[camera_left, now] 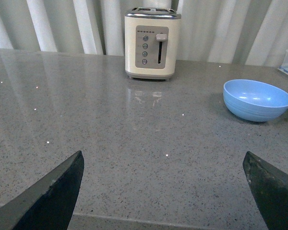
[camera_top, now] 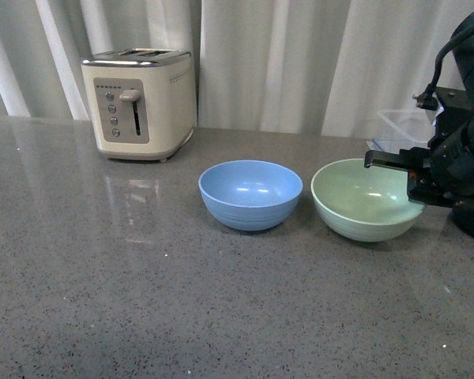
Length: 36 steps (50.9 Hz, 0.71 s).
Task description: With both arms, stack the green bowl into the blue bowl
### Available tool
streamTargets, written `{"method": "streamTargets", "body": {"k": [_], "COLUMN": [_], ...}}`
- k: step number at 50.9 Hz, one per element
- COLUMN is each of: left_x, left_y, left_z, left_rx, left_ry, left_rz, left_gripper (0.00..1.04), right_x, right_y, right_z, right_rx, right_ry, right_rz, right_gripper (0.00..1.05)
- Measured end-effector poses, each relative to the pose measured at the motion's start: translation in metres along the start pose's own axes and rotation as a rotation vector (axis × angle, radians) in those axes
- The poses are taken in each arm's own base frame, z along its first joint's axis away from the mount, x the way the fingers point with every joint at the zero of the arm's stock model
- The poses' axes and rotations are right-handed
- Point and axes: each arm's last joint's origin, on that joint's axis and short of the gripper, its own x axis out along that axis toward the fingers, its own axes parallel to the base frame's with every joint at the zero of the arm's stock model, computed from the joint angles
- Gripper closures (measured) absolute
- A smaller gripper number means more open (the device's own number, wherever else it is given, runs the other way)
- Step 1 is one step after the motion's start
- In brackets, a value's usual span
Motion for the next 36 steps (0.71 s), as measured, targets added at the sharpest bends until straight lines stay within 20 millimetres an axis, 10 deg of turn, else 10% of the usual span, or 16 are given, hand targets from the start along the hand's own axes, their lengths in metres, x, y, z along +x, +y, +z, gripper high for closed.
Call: {"method": "streamTargets", "body": {"k": [17,36], "left_x": [0.000,0.000], "left_y": [0.000,0.000], "left_z": [0.000,0.000], "left_rx": [0.000,0.000], "left_ry": [0.000,0.000], "left_rz": [0.000,0.000], "left_gripper": [0.07,0.07], "right_x": [-0.075,-0.051], "right_y": [0.046,0.117], "right_z": [0.031,0.031], "right_rx": [-0.080,-0.169], "right_ry": [-0.178,-0.143], "right_rz": [0.169,0.235], "right_gripper": [1.04,1.04]}}
